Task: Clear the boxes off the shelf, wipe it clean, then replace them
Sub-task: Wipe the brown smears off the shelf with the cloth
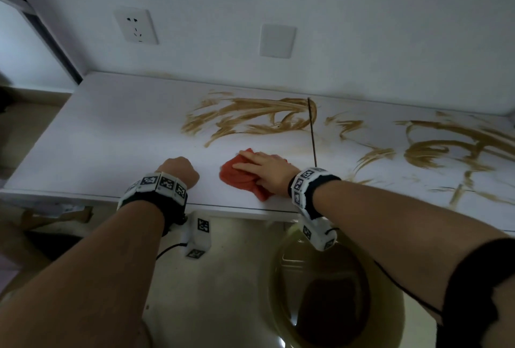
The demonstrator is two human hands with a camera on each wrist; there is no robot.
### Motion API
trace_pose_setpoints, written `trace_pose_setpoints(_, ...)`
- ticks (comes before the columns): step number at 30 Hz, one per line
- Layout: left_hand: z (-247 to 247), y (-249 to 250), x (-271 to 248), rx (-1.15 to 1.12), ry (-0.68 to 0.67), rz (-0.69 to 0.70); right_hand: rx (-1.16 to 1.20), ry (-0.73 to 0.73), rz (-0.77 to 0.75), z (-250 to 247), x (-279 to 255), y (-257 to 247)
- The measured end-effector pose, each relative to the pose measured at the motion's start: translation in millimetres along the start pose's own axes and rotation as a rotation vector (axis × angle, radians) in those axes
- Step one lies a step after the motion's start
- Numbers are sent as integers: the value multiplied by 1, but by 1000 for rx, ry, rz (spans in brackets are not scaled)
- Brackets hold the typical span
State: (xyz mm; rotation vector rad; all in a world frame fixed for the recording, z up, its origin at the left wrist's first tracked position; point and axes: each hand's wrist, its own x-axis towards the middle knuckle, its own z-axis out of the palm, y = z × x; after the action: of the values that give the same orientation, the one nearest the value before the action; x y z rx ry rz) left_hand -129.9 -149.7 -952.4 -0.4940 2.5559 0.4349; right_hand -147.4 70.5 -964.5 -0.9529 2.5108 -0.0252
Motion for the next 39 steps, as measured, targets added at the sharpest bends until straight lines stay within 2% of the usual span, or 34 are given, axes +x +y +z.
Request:
trace_pose_setpoints(4,1,-3,1,9,-1,4,-40,-149,65,1,1,-8)
trace_pose_setpoints(9,-3,-4,0,131,-67,9,-110,-171,22,-5,24,-29)
trace_pose_setpoints(13,-2,-7,6,194,-52,49,-175,-65,-55,-16,38,-35)
trace_pose_setpoints(17,-6,-2,6,150,4,20,-60,83,26,-23,32,-21)
trace_pose_setpoints(22,-9,6,-1,115,16,21,106,81,185,-22,19,1)
trace_pose_setpoints(26,-7,5,-1,106,-8,41,103,81,245,-26,15,0)
trace_pose_setpoints(28,-9,2,-4,140,-63,61,225,130,307,-31,10,-4)
trace_pose_setpoints(32,-21,-1,-20,191,-102,164,701,247,436,-50,-2,-14)
trace_pose_setpoints(36,-51,1,-41,-66,64,219,973,218,368,-74,-16,-28)
trace_pose_setpoints(39,-79,10,-62,-201,123,270,1161,221,366,-86,-29,-39)
